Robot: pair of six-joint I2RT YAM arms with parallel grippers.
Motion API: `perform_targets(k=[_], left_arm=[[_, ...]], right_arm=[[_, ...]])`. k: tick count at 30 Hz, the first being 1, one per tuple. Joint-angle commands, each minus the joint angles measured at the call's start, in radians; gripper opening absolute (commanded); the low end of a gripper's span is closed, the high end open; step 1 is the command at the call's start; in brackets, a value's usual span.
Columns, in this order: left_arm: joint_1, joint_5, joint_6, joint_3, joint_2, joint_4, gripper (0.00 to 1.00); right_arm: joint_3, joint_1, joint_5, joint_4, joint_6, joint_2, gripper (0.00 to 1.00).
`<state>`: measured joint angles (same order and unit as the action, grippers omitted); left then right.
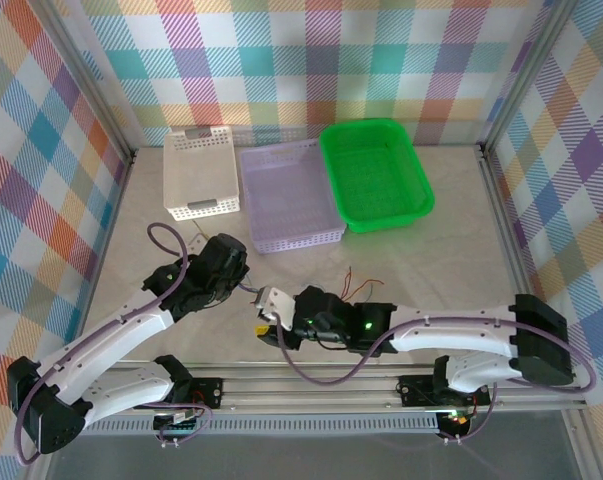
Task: Untangle the cables
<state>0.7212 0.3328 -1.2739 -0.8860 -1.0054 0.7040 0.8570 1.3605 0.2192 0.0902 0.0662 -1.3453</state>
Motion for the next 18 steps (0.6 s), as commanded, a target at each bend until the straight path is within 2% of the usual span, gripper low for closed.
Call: perform_targets(k=[1,7,10,18], left_arm=[[-0.011,-0.022,-0.036,-0.023,-0.003,-0.003,0.0],[-0.011,-0.025,-0.047,-0.02,0.001,-0.003,0.0],[-0.011,-0.026,-0.046,-0.017,0.001,-0.005,0.0],[-0.012,-0.018,-0.045,-0.012,0.004,-0.006,0.0]], right_arm=[[0.042,0.016,0.175,0.105,0.095,-0.054,0.43],[0.044,0.025,0.311,0.198,0.143,-0.11,0.38],[0.036,0.025,0.334,0.242,0.151,-0.12,0.36],[0.018,0.025,0.365,0.272,0.149,-0.12,0.12]])
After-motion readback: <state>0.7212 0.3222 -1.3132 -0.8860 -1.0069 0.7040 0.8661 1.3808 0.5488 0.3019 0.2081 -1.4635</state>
